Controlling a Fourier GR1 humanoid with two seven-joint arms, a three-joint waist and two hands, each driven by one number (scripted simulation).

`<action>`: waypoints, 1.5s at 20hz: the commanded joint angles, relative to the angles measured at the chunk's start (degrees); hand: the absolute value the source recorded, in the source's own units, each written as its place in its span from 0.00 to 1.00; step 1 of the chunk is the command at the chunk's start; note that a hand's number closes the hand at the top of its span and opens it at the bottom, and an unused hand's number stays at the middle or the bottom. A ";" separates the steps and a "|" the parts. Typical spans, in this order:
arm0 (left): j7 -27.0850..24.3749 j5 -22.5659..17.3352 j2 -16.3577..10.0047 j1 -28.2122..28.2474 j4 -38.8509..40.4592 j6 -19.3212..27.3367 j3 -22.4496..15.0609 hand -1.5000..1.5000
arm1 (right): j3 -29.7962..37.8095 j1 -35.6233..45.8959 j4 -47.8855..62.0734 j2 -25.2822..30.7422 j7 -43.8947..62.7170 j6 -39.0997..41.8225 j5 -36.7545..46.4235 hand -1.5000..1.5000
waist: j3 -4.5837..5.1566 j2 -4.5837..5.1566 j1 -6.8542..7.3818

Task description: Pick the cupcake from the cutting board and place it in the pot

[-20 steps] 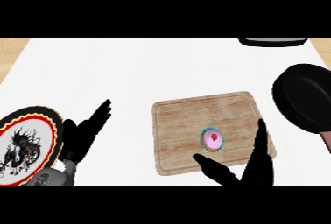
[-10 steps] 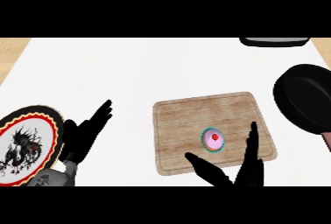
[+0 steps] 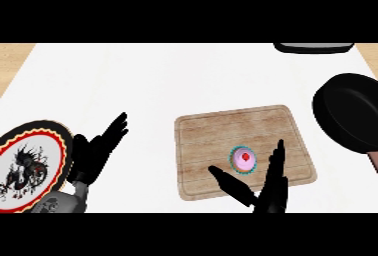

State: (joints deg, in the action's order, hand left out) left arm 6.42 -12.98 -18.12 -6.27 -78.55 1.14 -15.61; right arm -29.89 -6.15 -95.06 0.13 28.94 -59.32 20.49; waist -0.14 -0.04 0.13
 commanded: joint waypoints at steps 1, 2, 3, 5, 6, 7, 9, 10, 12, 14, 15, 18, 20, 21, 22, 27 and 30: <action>-0.02 0.51 0.14 1.61 -0.56 -2.49 0.98 0.50 | 5.32 6.43 8.95 -0.12 -9.66 0.53 -11.95 1.00 | 0.07 0.08 0.13; 1.79 1.01 1.25 0.93 -2.38 1.04 -0.02 0.50 | -0.23 2.71 10.50 1.55 -7.02 2.90 -2.48 1.00 | 0.08 0.07 0.39; 0.84 1.59 2.13 -0.01 -0.01 0.61 -0.03 0.50 | -0.67 2.02 9.97 2.30 -6.15 2.89 -0.72 1.00 | 0.13 0.08 -0.02; 2.33 0.70 -0.35 0.69 -1.48 -2.54 2.80 0.50 | 3.28 6.95 16.31 -0.09 -18.02 0.21 -14.53 1.00 | 0.06 0.09 0.18; -1.65 2.70 3.57 -0.17 3.55 -1.31 1.52 0.50 | -0.38 5.12 14.54 -0.09 -19.98 -2.79 -16.71 1.00 | 0.08 0.11 -0.05; 1.76 1.92 1.68 2.50 -3.42 -0.07 1.56 0.50 | 1.22 6.52 18.40 -0.09 -24.97 -2.04 -20.93 1.00 | -0.01 0.09 0.47; 2.84 2.04 2.20 0.98 -1.57 -1.52 2.46 0.50 | -0.57 4.48 16.30 -0.10 -30.01 -2.55 -24.29 1.00 | 0.05 0.06 0.08; 5.80 3.08 2.53 -0.36 -3.84 -0.11 1.96 0.50 | 1.11 4.64 16.71 -0.10 -32.00 -1.61 -25.85 1.00 | 0.04 0.05 0.06; 4.00 2.90 3.11 -3.12 1.55 -1.20 3.10 0.50 | -0.57 4.05 17.27 -0.10 -39.70 -3.86 -32.13 1.00 | 0.02 0.14 -0.14; 1.61 2.29 2.25 0.95 -1.35 -1.31 2.05 0.50 | 6.54 6.40 9.17 16.55 -28.76 19.80 -31.54 1.00 | -0.15 0.00 0.22; 2.30 2.14 1.66 0.49 -0.76 -1.98 2.09 0.50 | 4.34 5.48 9.79 18.63 -29.61 22.79 -31.00 1.00 | -0.30 0.22 0.36; 1.72 2.36 2.33 0.18 -1.09 -1.90 1.56 0.50 | 2.27 6.71 9.53 22.97 -31.67 28.72 -30.07 1.00 | -0.49 0.37 1.98; 1.69 2.00 2.22 0.25 -0.98 -2.04 1.92 0.50 | 3.29 7.09 8.93 26.89 -33.43 34.20 -31.76 1.00 | -0.66 0.47 1.75; 1.89 2.09 2.39 0.05 -1.01 -1.89 1.80 0.50 | 4.40 7.62 8.84 29.00 -34.39 36.56 -32.54 1.00 | -0.76 0.53 1.36; 1.71 2.00 2.58 0.51 -0.83 -2.10 1.56 0.50 | 4.99 8.02 8.29 31.17 -36.32 39.67 -33.23 1.00 | -0.73 0.38 1.14; 1.42 2.20 3.03 1.12 -0.67 -1.59 1.43 0.50 | 10.43 9.26 9.38 40.73 -43.89 52.16 -37.87 1.00 | -0.91 0.62 0.19; 1.09 1.86 2.81 1.21 -1.19 -1.74 1.88 0.50 | 14.36 9.41 11.92 47.21 -49.46 59.29 -39.72 1.00 | -0.89 0.54 -0.58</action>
State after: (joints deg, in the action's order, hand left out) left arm 7.77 -11.00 -15.69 -5.27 -79.62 -0.75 -13.71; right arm -19.59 2.55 -84.95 40.25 -14.94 -8.66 -16.50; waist -0.97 0.39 0.24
